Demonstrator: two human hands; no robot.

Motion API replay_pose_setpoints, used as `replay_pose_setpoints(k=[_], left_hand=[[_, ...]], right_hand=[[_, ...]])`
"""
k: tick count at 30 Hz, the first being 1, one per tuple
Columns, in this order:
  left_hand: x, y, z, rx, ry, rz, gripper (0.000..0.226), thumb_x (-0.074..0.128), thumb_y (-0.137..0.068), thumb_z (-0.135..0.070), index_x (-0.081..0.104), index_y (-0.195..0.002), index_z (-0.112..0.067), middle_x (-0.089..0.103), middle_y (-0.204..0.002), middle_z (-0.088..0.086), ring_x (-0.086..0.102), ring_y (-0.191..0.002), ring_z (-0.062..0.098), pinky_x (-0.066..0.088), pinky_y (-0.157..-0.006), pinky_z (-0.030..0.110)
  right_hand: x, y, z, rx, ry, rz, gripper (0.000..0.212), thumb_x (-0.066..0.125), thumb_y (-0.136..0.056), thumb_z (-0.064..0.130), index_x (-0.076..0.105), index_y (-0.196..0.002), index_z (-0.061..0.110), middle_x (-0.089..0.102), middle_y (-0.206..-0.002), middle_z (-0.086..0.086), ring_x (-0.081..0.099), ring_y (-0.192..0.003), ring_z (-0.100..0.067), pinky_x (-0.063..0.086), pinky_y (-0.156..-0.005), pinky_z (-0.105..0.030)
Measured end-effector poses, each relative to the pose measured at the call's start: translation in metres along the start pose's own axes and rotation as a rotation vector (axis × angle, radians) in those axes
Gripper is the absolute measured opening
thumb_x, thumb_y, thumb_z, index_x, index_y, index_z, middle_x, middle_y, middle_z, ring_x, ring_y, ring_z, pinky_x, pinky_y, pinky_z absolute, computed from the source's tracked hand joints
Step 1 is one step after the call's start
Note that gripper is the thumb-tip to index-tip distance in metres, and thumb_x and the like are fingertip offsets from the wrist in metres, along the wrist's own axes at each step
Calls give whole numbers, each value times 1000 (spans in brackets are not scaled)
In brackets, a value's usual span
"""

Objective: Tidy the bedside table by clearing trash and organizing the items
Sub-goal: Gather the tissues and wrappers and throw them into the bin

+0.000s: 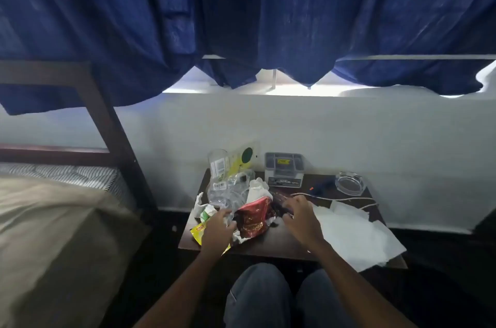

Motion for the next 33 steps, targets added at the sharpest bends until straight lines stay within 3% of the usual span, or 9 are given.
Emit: replay_pose_setpoints(k=[3, 7, 12, 16, 18, 20, 24, 28, 33], left_hand=[[13, -2, -7, -17, -168, -63, 29, 61, -86, -22, 59, -114, -18, 63, -112, -4, 60, -101, 17, 42, -81, 27], [19, -1, -12, -54, -225, -170, 15, 57, -90, -26, 61, -101, -17, 67, -99, 0, 62, -90, 17, 48, -77, 31], [22, 3, -9, -36, -157, -214, 15, 58, -90, -23, 67, -98, -14, 70, -95, 3, 63, -85, 17, 47, -73, 27], [16, 10, -11, -39, -68, -243, 13, 61, -88, -19, 69, -94, -10, 71, -93, 5, 63, -84, 17, 41, -70, 24], [15, 11, -19, -27, -23, -242, 13, 62, -87, -19, 69, -93, -9, 71, -91, 5, 62, -81, 16, 42, -70, 25], [20, 10, -33, 4, 13, -210, 12, 63, -86, -18, 69, -91, -9, 71, -90, 3, 62, -81, 15, 43, -71, 26], [56, 12, -73, 135, -51, -43, 9, 61, -87, -17, 68, -90, -12, 67, -84, -3, 61, -79, 11, 45, -72, 26], [108, 26, -104, 224, -36, 135, 4, 59, -86, -16, 63, -83, -17, 71, -80, 0, 66, -77, 15, 52, -75, 35], [163, 41, -133, 254, 7, 348, 11, 56, -89, -16, 66, -86, -20, 69, -80, -1, 67, -77, 17, 51, -76, 31]], right_hand=[[5, 4, -15, 82, -95, 16, 18, 57, -84, 12, 64, -101, 9, 49, -107, -3, 52, -102, -21, 45, -81, -30], [10, 10, -42, 162, -154, 24, 13, 57, -85, 11, 64, -97, 13, 52, -110, -3, 57, -100, -22, 48, -82, -33], [-1, 12, -60, 241, -274, -23, 17, 54, -83, 2, 63, -90, 13, 57, -111, -8, 56, -90, -18, 40, -78, -23], [-4, 17, -71, 370, -512, -28, 20, 54, -84, 0, 61, -98, 13, 59, -120, -14, 56, -99, -24, 51, -81, -34], [0, 21, -65, 431, -772, 66, 39, 58, -87, 4, 52, -124, 15, 47, -135, -10, 51, -114, -27, 51, -79, -34], [2, 22, -55, 448, -963, 162, 70, 64, -85, 8, 31, -144, 24, 33, -146, -6, 43, -128, -30, 51, -88, -40], [-4, 16, -49, 393, -1085, 215, 94, 71, -77, 6, 16, -147, 36, 31, -150, -4, 48, -126, -27, 46, -99, -50], [-28, 15, -56, 302, -982, 145, 73, 65, -77, -6, 41, -139, 24, 56, -130, -12, 60, -108, -22, 54, -85, -28], [-72, 33, -107, 378, -962, 73, 43, 55, -83, -11, 57, -122, 5, 64, -106, -17, 65, -78, -21, 56, -53, -22]])
Point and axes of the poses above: each hand's wrist, its own y-axis away from the middle knuckle, its own x-axis out of the palm, z = x × y, the point moved 8 cm from there along -y, towards the middle knuckle
